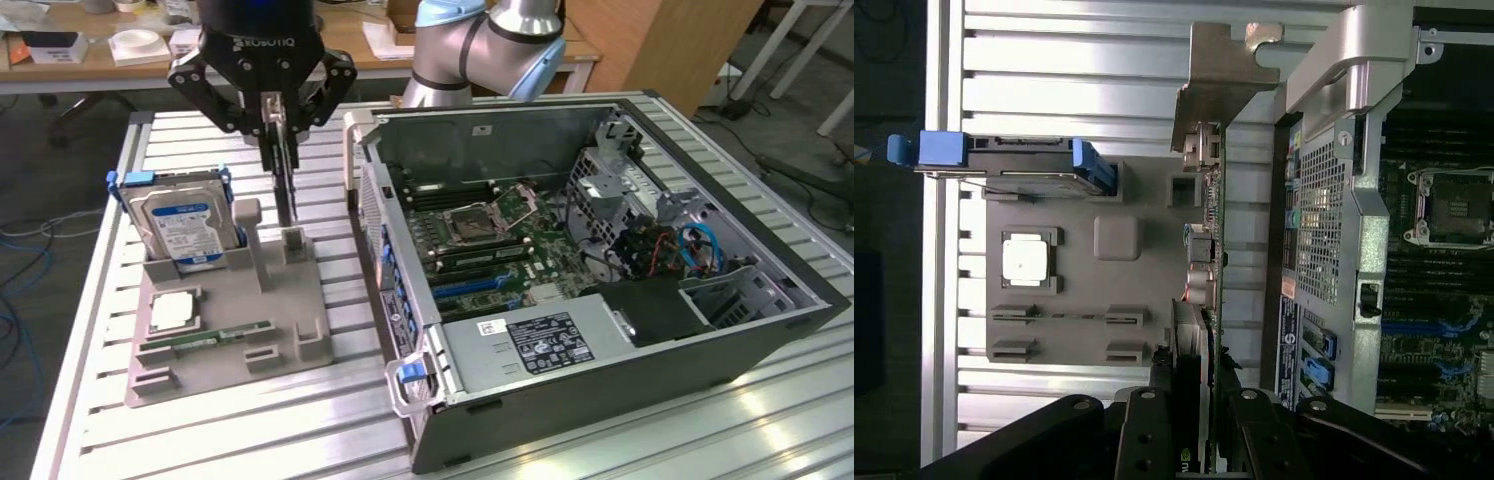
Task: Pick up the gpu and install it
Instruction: 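Pick up the gpu and move the gpu toward the slot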
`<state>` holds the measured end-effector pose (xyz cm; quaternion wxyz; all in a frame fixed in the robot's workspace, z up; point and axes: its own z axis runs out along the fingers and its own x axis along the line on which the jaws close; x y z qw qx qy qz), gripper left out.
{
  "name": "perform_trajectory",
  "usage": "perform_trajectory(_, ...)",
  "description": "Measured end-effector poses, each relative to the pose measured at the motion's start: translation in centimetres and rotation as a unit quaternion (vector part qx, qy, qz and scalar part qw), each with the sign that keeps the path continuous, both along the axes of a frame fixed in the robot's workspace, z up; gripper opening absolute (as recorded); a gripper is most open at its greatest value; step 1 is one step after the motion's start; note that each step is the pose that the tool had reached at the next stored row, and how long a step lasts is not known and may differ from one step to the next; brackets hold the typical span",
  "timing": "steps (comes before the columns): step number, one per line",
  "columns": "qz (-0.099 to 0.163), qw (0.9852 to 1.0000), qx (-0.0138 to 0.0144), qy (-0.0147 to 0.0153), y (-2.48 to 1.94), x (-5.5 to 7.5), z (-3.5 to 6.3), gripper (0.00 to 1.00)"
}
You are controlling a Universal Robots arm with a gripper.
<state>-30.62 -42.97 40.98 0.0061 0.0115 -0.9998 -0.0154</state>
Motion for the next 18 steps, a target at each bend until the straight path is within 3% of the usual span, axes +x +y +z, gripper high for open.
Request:
perform_trajectory(11,0.0,1.0,0.0001,-0.0001,0.0,0.0,1.4,0.27)
perform_trajectory(18,0.0,1.0,0.0003,-0.0002,0.0,0.0,1.43,0.27)
